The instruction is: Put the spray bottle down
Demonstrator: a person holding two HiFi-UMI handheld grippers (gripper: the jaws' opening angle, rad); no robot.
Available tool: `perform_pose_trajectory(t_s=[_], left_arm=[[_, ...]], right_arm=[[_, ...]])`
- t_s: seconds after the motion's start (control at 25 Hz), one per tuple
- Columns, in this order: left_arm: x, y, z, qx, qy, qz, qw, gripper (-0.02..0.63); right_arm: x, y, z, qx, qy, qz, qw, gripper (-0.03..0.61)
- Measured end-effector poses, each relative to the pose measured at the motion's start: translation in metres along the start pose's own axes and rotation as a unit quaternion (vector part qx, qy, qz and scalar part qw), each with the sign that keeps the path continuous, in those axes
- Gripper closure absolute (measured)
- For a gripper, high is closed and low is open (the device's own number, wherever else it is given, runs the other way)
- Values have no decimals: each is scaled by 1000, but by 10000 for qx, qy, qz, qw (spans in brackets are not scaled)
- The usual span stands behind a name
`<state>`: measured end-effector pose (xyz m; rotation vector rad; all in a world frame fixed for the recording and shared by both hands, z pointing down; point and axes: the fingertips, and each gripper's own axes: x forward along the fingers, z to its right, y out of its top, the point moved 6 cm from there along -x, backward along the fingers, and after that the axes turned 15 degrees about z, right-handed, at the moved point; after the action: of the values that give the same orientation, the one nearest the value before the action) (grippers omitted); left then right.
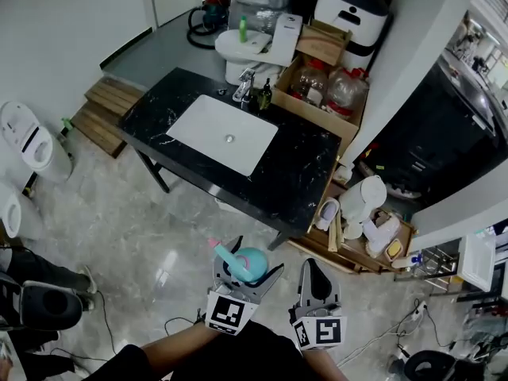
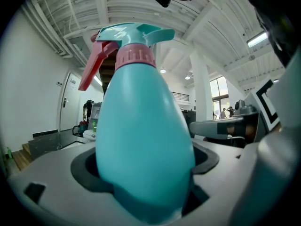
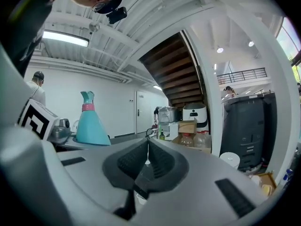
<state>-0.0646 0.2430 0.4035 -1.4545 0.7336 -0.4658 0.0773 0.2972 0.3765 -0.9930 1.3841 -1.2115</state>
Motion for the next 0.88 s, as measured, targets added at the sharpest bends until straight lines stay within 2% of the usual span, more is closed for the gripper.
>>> perform_pose_trajectory(t_s=[0.12, 0.32, 0.56, 0.76, 0.88], left_arm=[[20, 1, -25, 46, -46, 77, 9999, 164], [46, -9, -63, -216, -68, 27, 9997, 164], [71, -17, -85, -103, -236, 18, 9997, 164], [80, -31, -98, -114, -218, -116, 9996, 164], [84, -37, -108, -2, -61, -219, 9997, 164]], right_arm=[[30, -4, 0, -34, -37, -7, 10000, 563], [75, -13, 0, -8, -143, -32, 9999, 563], [102, -19, -2, -212, -269, -67, 9994, 563], [115, -27, 2, -141, -304, -105, 9994, 563], [122, -31, 5, -45, -313, -107, 9994, 563]])
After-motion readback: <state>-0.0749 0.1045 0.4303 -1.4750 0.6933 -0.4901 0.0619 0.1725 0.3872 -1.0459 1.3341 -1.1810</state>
